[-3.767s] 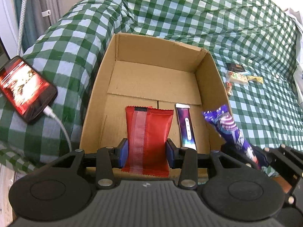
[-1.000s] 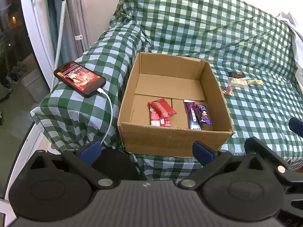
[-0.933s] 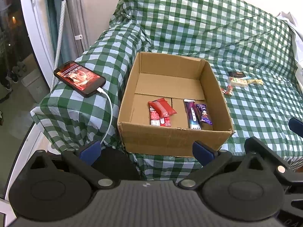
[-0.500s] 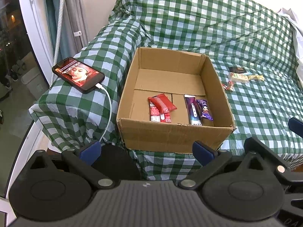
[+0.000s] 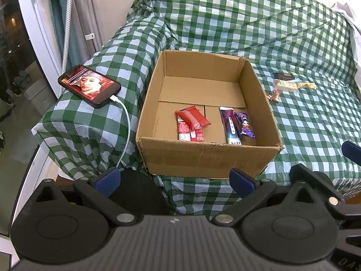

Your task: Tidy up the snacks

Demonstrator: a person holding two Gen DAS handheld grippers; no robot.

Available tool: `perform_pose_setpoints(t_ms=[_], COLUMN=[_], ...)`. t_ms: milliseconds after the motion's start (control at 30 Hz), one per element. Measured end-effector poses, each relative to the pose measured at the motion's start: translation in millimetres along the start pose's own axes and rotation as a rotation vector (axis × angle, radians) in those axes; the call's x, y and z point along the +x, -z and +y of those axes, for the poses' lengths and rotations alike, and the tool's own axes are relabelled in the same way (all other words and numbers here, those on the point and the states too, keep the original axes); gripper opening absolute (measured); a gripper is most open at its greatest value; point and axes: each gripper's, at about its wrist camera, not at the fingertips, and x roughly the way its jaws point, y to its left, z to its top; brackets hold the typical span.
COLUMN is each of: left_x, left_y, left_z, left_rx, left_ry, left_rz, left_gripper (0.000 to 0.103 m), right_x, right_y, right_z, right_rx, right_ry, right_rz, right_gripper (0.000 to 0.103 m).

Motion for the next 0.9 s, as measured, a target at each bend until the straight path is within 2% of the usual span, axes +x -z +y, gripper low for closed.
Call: perform_pose_setpoints(t_ms=[567, 767, 900], left_x=[24, 35, 40], left_y=[-13, -24, -35], left_z=[-31, -47, -67], left_rx=[0.08, 0.082, 0.123], left_ry=[-0.024, 0.006, 0.02], left_rz=[0.048, 0.077, 0.068], left_gripper=[0.103, 0.103, 0.103], right_x=[21, 27, 30], right_y=[8, 6, 0], right_z=[-35, -54, -71], right_rx=[0.098, 0.135, 0.157], right_ry=[0.001, 0.023, 0.056], right_rz=[0.036, 0.04, 0.022], right_gripper=[0.101, 0.101, 0.101])
